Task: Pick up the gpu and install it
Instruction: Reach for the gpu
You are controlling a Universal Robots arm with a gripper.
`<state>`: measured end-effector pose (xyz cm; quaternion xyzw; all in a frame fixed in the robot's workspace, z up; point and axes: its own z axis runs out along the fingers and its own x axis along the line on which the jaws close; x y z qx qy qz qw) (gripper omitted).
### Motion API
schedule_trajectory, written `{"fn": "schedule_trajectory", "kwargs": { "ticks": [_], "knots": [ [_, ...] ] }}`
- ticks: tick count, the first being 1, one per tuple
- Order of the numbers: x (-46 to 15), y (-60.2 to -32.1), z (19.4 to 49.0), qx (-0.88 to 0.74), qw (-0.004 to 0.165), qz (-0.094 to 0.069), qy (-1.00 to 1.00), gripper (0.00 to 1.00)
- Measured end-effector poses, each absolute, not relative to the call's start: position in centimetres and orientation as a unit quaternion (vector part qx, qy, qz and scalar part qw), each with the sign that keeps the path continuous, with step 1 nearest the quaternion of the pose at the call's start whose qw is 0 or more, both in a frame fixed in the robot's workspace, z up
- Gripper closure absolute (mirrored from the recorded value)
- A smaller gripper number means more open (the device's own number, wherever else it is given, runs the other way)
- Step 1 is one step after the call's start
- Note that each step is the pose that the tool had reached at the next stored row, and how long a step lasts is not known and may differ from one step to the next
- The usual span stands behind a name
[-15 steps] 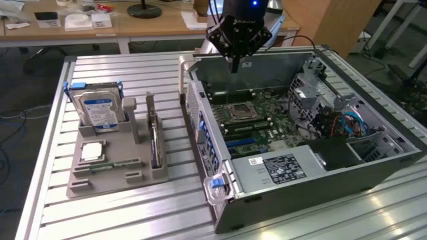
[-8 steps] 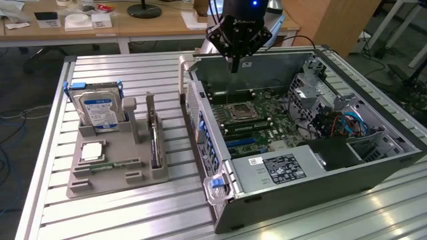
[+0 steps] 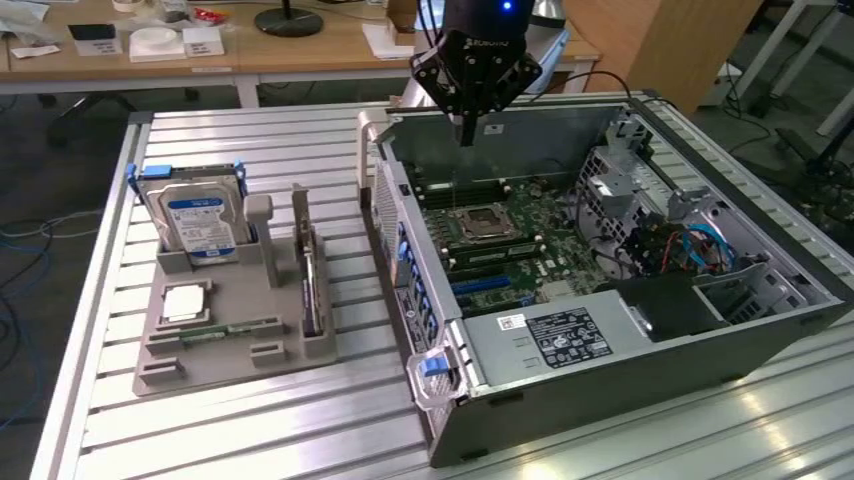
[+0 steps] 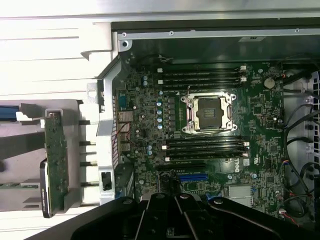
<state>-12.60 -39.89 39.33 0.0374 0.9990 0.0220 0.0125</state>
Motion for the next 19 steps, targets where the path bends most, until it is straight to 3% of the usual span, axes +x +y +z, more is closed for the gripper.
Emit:
{"fn": "schedule_trajectory", "kwargs": {
  "ticks": [19],
  "knots": [
    [-16.6, -39.8, 39.3, 0.037, 0.013, 0.022, 0.999, 0.89]
  ]
}}
